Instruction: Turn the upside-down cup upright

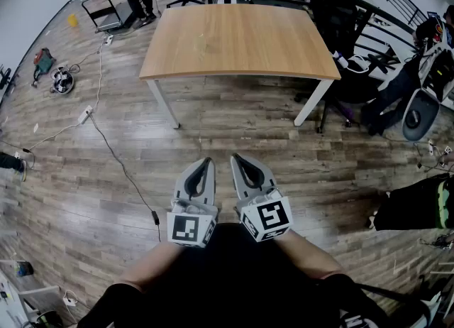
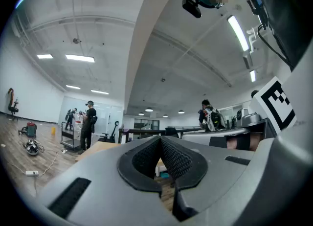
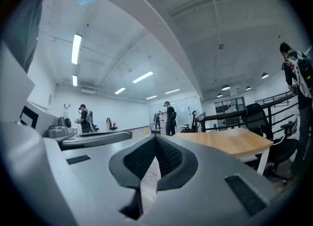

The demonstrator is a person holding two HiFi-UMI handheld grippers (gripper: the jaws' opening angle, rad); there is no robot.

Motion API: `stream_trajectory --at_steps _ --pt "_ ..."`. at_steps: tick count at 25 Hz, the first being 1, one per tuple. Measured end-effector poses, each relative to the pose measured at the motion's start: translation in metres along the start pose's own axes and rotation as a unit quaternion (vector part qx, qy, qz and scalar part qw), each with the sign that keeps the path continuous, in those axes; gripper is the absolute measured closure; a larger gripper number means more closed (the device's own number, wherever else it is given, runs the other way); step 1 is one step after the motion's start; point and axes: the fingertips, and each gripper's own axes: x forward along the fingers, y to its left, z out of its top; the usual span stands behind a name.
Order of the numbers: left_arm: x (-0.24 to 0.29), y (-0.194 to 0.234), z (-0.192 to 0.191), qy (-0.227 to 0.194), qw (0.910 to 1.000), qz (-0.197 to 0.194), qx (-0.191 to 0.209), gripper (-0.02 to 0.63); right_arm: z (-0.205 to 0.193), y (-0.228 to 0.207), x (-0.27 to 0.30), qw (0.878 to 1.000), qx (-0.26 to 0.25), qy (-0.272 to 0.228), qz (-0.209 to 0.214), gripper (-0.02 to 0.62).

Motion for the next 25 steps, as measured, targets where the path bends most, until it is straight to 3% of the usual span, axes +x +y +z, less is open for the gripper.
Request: stream_trajectory --at_steps 3,11,17,25 --pt "-0.004 0.007 0.000 0.000 0.9998 -0.010 0.017 0.598 0.001 0.009 0.005 1.000 0.002 -0.002 -0.001 0.581" --pt "-0.024 0.055 0.004 -0.001 0.9997 -0.016 0.018 0.598 -0.003 0.050 0.035 1.000 0.002 -0.003 -0.015 0.581" --pt "-0.039 0.092 -0.003 0.004 0.9995 -0.030 0.004 0.598 -0.008 0.067 0.053 0.997 0.046 -0.017 -0.052 0.581" --pt "-0.022 0.135 -0.022 0.015 0.9992 -0.027 -0.024 0.598 -0.024 0.063 0.090 0.996 0.065 -0.003 -0.062 0.581"
